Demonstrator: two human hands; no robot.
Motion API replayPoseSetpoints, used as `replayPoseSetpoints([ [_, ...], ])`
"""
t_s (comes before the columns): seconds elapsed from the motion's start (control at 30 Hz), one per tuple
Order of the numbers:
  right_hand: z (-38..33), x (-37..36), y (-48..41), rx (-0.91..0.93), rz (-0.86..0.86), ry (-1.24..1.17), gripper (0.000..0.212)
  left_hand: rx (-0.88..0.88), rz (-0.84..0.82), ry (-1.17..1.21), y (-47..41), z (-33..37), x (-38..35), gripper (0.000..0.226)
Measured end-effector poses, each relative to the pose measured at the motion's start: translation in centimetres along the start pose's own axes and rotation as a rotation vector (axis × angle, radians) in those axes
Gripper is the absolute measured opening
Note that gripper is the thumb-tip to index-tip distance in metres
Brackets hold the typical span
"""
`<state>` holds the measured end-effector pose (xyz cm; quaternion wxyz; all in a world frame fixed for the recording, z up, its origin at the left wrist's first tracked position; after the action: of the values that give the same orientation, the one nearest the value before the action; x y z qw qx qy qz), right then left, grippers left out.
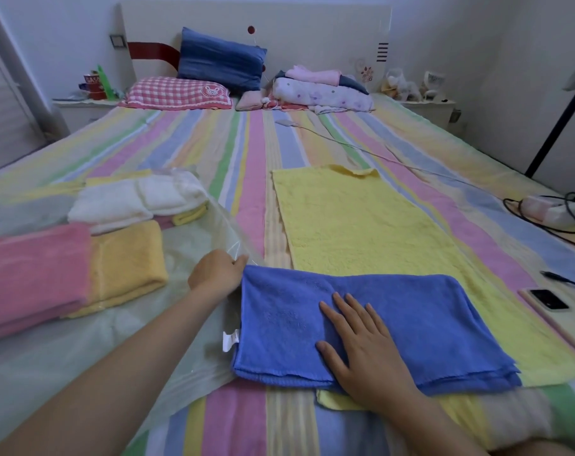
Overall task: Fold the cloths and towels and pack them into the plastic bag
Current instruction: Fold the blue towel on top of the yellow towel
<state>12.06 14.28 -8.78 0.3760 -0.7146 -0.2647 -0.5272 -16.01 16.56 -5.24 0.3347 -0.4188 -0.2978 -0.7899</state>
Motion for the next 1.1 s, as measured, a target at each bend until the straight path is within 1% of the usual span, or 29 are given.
replayPoseSetpoints([
  [0.1,0.2,0.7,0.0,0.000,0.004,-0.114,0.084,-0.108,0.263,-0.056,2.1,1.1,1.1,0.026],
  [0.13,0.5,1.0,0.0,-0.024,0.037,-0.195,0.084,-0.192,0.337,-0.040,3.1,1.8,1.4,0.019],
  [0.17,0.9,1.5,0.2,-0.054,0.087,-0.258,0.082,-0.309,0.386,-0.017,4.4,2.7,1.4,0.018],
  [0.2,1.4,2.0,0.4,-0.085,0.135,-0.267,0.080,-0.450,0.399,0.024,6.0,3.7,1.0,0.021],
  [0.23,2.0,2.5,0.7,-0.113,0.154,-0.218,0.080,-0.595,0.365,0.059,7.6,4.7,0.2,0.026],
  [0.27,2.7,2.9,1.1,-0.148,0.119,-0.142,0.085,-0.727,0.306,0.066,9.5,5.6,-0.9,0.031],
  [0.3,3.3,3.2,1.7,-0.190,0.038,-0.067,0.093,-0.832,0.242,0.043,11.3,6.2,-2.3,0.038],
  [0.37,4.6,3.4,3.2,-0.250,-0.142,0.037,0.111,-0.974,0.145,-0.096,14.3,6.6,-5.2,0.053],
  [0.4,5.3,3.6,3.9,-0.277,-0.196,0.058,0.115,-1.010,0.116,-0.196,15.2,6.4,-6.6,0.062],
  [0.43,6.0,3.9,4.4,-0.308,-0.195,0.056,0.111,-1.014,0.070,-0.304,15.6,6.0,-7.6,0.074],
  [0.5,7.5,5.6,5.3,-0.367,-0.046,0.103,0.086,-0.935,-0.064,-0.453,15.5,4.7,-8.9,0.096],
  [0.53,8.4,6.6,5.9,-0.419,0.038,0.176,0.072,-0.900,-0.110,-0.490,15.5,4.4,-9.0,0.100],
  [0.57,9.2,7.7,6.5,-0.490,0.068,0.234,0.061,-0.885,-0.131,-0.508,15.6,4.4,-8.9,0.102],
  [0.6,10.3,8.4,7.1,-0.585,0.040,0.228,0.056,-0.873,-0.151,-0.520,15.8,4.6,-8.7,0.104],
  [0.67,12.0,9.1,7.9,-0.793,-0.096,0.051,0.063,-0.858,-0.165,-0.521,16.6,5.3,-8.4,0.105],
  [0.7,12.6,9.2,8.0,-0.867,-0.157,-0.040,0.065,-0.858,-0.146,-0.501,16.9,5.9,-8.3,0.104],
  [0.77,13.6,9.5,7.7,-0.950,-0.188,-0.195,0.055,-0.889,-0.073,-0.450,17.5,7.1,-8.6,0.096],
  [0.83,13.7,9.9,7.2,-0.977,-0.196,-0.313,0.046,-0.928,-0.041,-0.428,18.1,8.0,-9.1,0.087],
  [0.9,13.4,10.3,6.7,-1.005,-0.186,-0.457,0.044,-0.952,-0.057,-0.460,18.7,8.0,-10.1,0.086],
  [0.97,12.8,10.9,6.1,-1.004,-0.106,-0.605,0.043,-0.947,-0.081,-0.483,18.9,7.5,-10.9,0.083],
  [1.0,12.2,11.4,5.4,-0.978,-0.041,-0.680,0.039,-0.925,-0.124,-0.449,18.8,7.4,-10.8,0.077],
  [1.03,11.5,11.8,4.6,-0.938,0.025,-0.749,0.034,-0.884,-0.218,-0.372,18.6,7.7,-10.4,0.070],
  [1.07,10.4,12.3,3.5,-0.883,0.081,-0.811,0.031,-0.819,-0.365,-0.220,18.2,8.1,-9.6,0.061],
  [1.1,9.1,12.8,2.2,-0.819,0.116,-0.862,0.030,-0.691,-0.553,0.015,17.8,8.5,-8.4,0.050],
])
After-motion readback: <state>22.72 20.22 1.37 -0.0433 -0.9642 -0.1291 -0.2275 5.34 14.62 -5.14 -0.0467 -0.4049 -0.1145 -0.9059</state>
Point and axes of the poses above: each hand's wrist, its own y-axis away from the middle knuckle, its own x-axis out of the back of the hand, z = x × y, the point moved 4 cm from there along -y, towards the middle knuckle, and after that the axes turned 15 degrees about x, right-handed, at the moved point
